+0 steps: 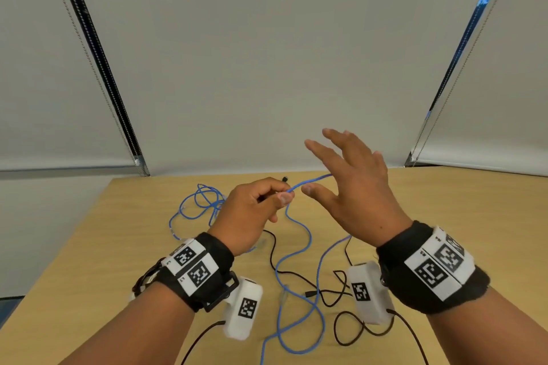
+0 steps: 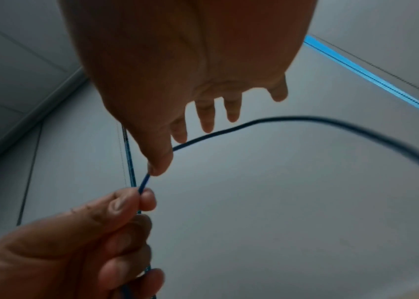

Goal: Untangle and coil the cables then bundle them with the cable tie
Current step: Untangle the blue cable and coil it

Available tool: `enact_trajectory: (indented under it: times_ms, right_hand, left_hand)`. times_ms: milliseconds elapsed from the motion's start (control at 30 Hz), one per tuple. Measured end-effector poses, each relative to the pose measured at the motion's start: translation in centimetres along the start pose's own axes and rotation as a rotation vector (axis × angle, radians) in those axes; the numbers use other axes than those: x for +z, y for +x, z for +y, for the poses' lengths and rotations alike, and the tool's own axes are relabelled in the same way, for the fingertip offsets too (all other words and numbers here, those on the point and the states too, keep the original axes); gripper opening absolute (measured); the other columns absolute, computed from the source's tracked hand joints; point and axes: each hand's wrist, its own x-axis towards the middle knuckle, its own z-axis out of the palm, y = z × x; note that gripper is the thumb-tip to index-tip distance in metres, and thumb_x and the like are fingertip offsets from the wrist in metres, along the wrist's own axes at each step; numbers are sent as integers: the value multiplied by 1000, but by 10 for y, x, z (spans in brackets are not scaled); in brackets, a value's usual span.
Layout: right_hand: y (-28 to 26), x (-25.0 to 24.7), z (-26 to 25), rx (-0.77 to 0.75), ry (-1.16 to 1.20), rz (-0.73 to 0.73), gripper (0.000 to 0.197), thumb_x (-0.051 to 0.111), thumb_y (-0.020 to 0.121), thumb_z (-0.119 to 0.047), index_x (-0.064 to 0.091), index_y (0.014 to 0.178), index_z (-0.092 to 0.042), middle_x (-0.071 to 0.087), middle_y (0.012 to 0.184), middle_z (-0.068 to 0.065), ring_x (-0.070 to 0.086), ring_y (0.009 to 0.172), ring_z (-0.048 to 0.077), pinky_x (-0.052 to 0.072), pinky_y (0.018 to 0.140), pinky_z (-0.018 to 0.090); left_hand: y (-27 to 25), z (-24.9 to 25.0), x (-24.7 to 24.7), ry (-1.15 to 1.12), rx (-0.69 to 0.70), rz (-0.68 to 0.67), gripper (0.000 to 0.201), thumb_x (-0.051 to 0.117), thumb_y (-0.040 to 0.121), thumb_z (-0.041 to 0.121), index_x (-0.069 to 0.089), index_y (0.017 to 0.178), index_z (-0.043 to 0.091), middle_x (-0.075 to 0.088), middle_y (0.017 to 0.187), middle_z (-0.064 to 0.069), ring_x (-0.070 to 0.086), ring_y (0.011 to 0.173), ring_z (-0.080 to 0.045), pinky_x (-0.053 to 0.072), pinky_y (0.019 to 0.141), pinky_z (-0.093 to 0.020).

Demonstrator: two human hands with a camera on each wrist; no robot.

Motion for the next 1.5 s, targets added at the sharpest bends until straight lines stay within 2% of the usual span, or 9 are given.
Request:
enact_trajectory:
  times_ms: [167, 300, 433, 567, 833, 1033, 1267, 1400, 1500]
  right_hand:
    - [1, -3, -3, -74, 386, -165, 23, 53, 99, -41, 68, 90, -26, 65, 81, -5, 64, 78, 15, 52, 81, 44]
    - [7, -24, 12, 30, 651, 170, 19, 57, 98, -26, 65, 80, -25, 63, 67, -8, 61, 56, 8, 45, 59, 21]
    - [17, -55, 49, 235, 783, 396, 22, 56, 94, -37, 71, 83, -25, 67, 73, -15, 65, 66, 10, 51, 74, 37]
    - [12, -41, 74, 314, 358, 190, 18, 59, 99, -30, 72, 110, -32, 63, 120, 0, 61, 113, 19, 43, 94, 33]
    - [-6, 35, 2, -74, 414, -214, 41, 61, 98, -36, 58, 139, -28, 60, 138, -11, 52, 126, 4, 38, 102, 18]
    - [-8, 65, 16, 135, 856, -306, 12, 59, 99, -29, 63, 88, -26, 71, 75, 1, 72, 80, 20, 52, 90, 50]
    - [-28, 90, 13, 110, 888, -480, 16, 54, 102, -29, 65, 98, -18, 59, 68, -4, 61, 63, 13, 57, 71, 37]
    - [-48, 94, -13, 83, 844, -651, 21, 56, 96, -40, 65, 96, -22, 56, 64, -9, 57, 56, 12, 52, 64, 30]
    - [-56, 84, -24, 71, 902, -667, 16, 57, 97, -35, 68, 101, -24, 54, 70, -2, 53, 61, 13, 50, 59, 28]
  left_hand:
    - [-2, 0, -1, -1, 12, -41, 15, 66, 84, 41, 74, 88, 29, 72, 83, -3, 65, 65, -11, 54, 70, -27]
    - [-4, -28, -12, 155, -77, -101, 12, 64, 86, 22, 68, 76, 26, 70, 75, 1, 67, 72, -13, 53, 78, -32]
    - [-28, -70, -29, 181, -249, -52, 18, 64, 92, 12, 68, 78, 21, 69, 63, -1, 67, 67, -14, 52, 80, -39]
    - [-38, -77, -34, 88, -318, 48, 27, 53, 84, 51, 69, 82, 30, 50, 48, 5, 55, 47, -14, 60, 70, -42]
    - [-21, -28, -13, 25, -196, -25, 27, 50, 85, 52, 58, 76, 28, 42, 52, 10, 43, 49, -11, 55, 56, -32]
    - [-23, -1, -30, -532, -281, 9, 26, 59, 92, 34, 62, 74, 16, 55, 59, -7, 58, 52, -22, 55, 56, -37]
    - [-14, 13, -51, -1209, -164, 259, 39, 43, 102, 36, 71, 87, 14, 78, 103, -10, 74, 103, -27, 62, 80, -40]
    - [-4, 13, -66, -913, -41, 487, 24, 44, 105, 27, 63, 99, 13, 72, 121, -15, 68, 118, -27, 57, 94, -50]
    - [-2, 6, -69, -110, -69, 576, 21, 51, 103, 21, 70, 94, 20, 76, 102, -4, 71, 101, -18, 56, 93, -46]
